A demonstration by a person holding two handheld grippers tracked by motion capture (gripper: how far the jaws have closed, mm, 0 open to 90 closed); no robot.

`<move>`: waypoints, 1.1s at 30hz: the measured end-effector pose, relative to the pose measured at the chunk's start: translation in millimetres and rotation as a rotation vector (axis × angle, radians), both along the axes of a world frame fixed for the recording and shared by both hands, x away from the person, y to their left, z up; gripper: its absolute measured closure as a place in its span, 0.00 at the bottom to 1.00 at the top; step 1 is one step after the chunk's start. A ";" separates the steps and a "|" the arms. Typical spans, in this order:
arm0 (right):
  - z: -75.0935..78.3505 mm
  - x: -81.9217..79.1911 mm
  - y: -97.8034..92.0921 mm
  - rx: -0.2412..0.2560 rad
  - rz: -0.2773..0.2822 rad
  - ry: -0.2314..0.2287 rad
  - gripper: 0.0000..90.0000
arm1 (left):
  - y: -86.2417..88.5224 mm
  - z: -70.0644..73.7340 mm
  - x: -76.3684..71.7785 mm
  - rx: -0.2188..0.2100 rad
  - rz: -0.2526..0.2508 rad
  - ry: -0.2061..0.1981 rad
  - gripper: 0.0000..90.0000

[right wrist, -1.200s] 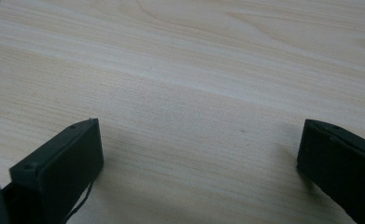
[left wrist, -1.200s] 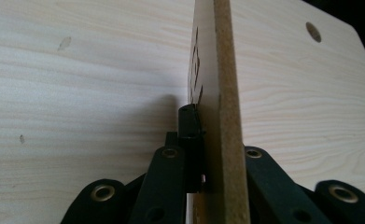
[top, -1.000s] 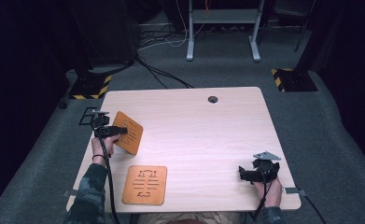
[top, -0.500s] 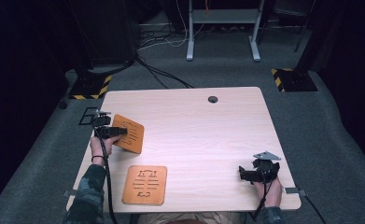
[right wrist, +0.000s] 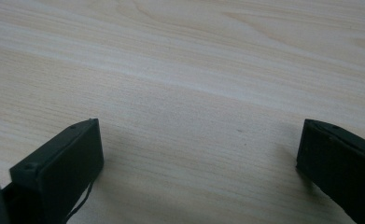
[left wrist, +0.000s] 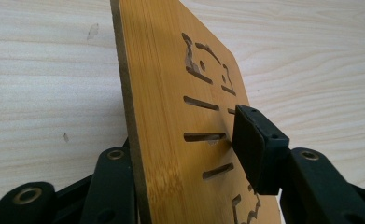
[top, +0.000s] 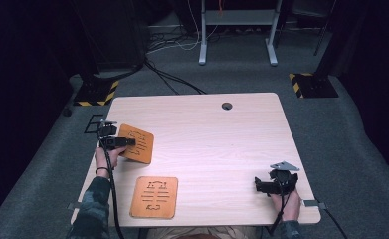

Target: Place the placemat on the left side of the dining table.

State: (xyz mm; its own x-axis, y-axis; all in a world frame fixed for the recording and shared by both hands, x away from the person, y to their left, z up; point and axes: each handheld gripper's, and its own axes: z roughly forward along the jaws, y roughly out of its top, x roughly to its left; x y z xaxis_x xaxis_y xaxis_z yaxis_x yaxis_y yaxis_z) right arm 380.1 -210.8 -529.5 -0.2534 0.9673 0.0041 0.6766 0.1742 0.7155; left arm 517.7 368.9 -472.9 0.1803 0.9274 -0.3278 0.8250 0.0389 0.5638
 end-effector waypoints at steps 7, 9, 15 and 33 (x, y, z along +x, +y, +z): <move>0.0 0.0 0.0 0.000 0.000 0.000 0.00 | 1.5 -1.3 1.0 0.008 -0.012 0.000 0.57; 0.0 0.0 0.0 0.000 0.000 0.000 0.00 | 1.6 -1.8 1.3 0.014 -0.010 0.002 0.56; 0.0 0.0 -0.1 0.000 -0.001 -0.001 0.00 | 3.0 -3.7 2.3 0.016 -0.015 0.002 0.55; 0.0 0.0 -0.1 0.000 -0.002 -0.001 0.00 | 4.1 -10.6 5.1 0.048 -0.021 0.006 0.45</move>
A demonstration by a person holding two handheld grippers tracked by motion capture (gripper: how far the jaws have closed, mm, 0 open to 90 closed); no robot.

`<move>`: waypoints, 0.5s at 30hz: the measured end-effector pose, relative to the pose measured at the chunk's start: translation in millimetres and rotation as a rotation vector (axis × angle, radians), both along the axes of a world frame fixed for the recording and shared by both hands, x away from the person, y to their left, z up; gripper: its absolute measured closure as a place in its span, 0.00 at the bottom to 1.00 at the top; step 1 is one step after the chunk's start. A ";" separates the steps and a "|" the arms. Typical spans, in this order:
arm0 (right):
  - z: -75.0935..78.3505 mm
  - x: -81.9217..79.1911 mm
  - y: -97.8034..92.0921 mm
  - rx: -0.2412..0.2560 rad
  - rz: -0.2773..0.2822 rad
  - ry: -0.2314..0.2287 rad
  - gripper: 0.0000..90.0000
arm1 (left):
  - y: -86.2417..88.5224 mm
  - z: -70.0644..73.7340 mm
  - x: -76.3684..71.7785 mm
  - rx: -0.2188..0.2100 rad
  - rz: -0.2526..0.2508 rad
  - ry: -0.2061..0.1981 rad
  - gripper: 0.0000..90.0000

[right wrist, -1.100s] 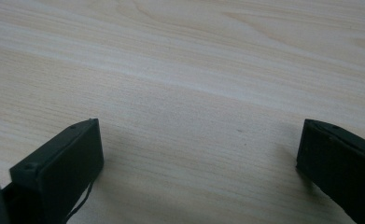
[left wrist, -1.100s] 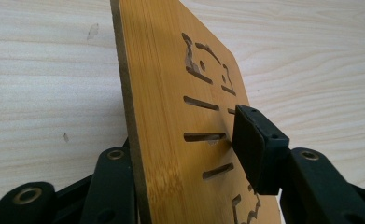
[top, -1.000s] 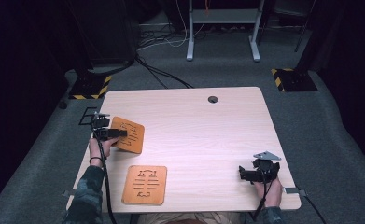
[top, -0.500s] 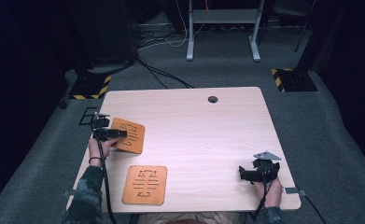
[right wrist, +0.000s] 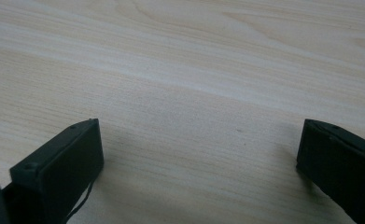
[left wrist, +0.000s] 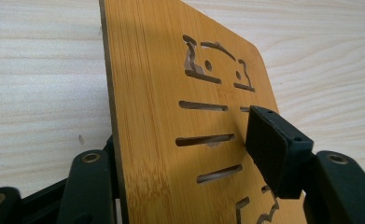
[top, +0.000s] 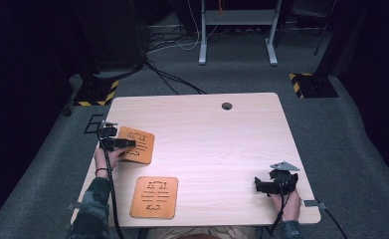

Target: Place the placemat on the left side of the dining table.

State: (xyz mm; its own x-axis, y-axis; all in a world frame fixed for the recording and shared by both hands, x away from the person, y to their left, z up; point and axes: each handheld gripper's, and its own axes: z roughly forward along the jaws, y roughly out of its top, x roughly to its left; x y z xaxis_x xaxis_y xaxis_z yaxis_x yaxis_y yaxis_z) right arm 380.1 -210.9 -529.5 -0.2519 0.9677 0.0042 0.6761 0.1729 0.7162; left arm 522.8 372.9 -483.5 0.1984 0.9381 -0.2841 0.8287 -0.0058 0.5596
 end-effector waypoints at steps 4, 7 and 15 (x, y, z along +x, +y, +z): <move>0.0 0.0 0.0 0.000 0.000 0.000 0.00 | -0.6 0.0 -0.1 0.002 0.001 0.006 0.44; 0.1 0.0 0.0 0.000 0.000 0.001 0.00 | -0.5 -1.2 0.6 0.010 -0.002 0.001 0.42; 0.1 0.1 -0.1 0.000 0.001 0.001 0.00 | -3.7 -0.4 0.4 0.046 0.000 -0.005 0.37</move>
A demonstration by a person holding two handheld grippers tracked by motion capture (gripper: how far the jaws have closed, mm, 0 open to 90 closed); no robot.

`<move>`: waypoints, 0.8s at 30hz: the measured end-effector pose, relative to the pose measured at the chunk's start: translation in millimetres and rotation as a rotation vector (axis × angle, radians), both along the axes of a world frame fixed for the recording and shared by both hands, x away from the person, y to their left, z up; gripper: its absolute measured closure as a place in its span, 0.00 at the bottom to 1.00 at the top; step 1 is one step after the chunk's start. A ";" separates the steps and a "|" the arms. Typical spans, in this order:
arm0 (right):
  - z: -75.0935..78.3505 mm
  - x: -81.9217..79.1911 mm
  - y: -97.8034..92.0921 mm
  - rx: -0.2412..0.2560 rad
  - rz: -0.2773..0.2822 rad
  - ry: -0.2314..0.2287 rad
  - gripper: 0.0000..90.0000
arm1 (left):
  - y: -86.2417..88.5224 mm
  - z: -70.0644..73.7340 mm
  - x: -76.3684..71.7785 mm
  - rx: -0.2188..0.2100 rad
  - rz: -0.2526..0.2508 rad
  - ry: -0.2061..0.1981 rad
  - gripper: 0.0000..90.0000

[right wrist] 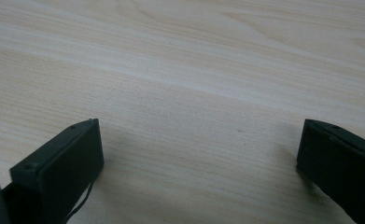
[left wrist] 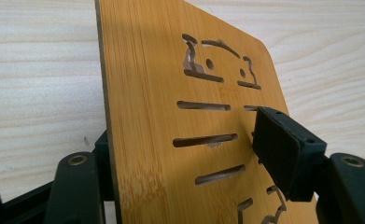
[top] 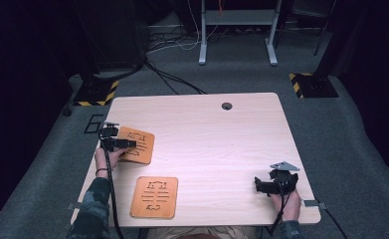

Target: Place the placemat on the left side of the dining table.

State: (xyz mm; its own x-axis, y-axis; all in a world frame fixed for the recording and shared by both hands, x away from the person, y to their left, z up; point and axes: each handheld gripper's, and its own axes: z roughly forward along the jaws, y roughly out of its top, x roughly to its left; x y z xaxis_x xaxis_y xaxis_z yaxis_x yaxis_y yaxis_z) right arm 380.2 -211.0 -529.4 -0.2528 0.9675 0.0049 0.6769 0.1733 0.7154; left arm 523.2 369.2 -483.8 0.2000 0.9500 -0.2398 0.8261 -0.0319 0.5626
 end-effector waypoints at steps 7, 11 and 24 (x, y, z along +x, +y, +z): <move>0.0 0.0 0.0 0.000 0.000 0.000 0.00 | -2.2 -0.4 -0.3 0.019 0.000 -0.009 0.35; 0.0 0.0 0.0 0.000 0.000 0.000 0.00 | -2.7 -1.0 -0.3 0.026 0.002 -0.011 0.34; 0.0 0.0 -0.1 0.000 0.000 0.000 0.00 | 12.6 -15.9 -4.3 -0.049 0.023 -0.001 0.28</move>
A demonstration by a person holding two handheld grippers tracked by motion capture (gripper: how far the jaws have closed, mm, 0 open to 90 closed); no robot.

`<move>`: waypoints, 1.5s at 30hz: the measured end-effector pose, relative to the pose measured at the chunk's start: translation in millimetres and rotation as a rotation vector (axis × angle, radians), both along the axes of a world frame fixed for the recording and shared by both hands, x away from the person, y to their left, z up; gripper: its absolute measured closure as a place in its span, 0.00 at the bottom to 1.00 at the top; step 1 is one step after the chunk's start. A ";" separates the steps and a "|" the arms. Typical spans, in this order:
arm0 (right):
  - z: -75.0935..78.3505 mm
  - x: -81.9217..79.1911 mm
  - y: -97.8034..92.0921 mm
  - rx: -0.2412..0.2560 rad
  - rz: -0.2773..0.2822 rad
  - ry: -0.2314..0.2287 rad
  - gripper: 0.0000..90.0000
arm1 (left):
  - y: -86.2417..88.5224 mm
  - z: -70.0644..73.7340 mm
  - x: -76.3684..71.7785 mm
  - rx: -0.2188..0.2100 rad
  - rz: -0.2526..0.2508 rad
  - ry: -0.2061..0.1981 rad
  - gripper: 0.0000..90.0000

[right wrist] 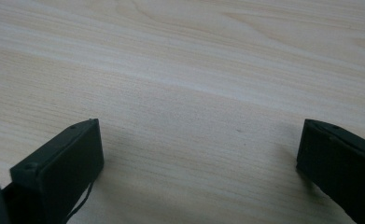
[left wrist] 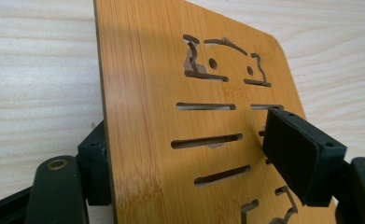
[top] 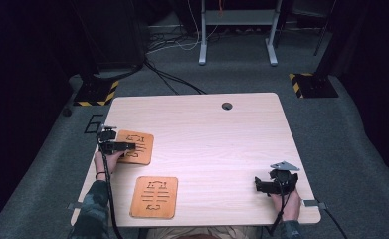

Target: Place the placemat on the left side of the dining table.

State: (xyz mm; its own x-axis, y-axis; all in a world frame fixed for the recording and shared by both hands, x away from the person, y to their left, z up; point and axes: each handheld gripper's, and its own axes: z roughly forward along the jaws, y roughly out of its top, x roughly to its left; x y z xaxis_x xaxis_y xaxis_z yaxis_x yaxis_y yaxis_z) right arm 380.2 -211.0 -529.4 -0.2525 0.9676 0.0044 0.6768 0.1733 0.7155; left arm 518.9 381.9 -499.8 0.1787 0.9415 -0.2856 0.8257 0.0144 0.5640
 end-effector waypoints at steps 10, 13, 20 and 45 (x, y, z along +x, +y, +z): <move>0.0 0.0 0.0 0.000 -0.001 -0.001 0.00 | -1.6 0.3 -0.3 0.068 -0.002 0.000 0.28; -0.1 0.2 -0.3 -0.002 0.002 -0.003 0.00 | -4.8 -1.7 0.3 0.087 -0.004 0.002 0.28; -0.1 0.2 -0.3 -0.002 0.002 -0.004 0.00 | -13.7 -3.9 -3.8 0.176 0.005 -0.051 0.27; -0.2 0.2 -0.2 -0.002 -0.002 -0.005 0.00 | -17.4 12.4 -76.7 0.241 0.024 -0.262 0.11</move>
State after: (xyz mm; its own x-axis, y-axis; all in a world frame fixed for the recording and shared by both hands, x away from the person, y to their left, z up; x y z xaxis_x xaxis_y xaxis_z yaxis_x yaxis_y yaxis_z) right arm 380.4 -211.3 -529.6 -0.2508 0.9680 0.0010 0.6733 0.1737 0.7187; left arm 442.2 364.5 -487.3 0.1936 0.9811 -0.0026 0.6538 -0.1270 0.7459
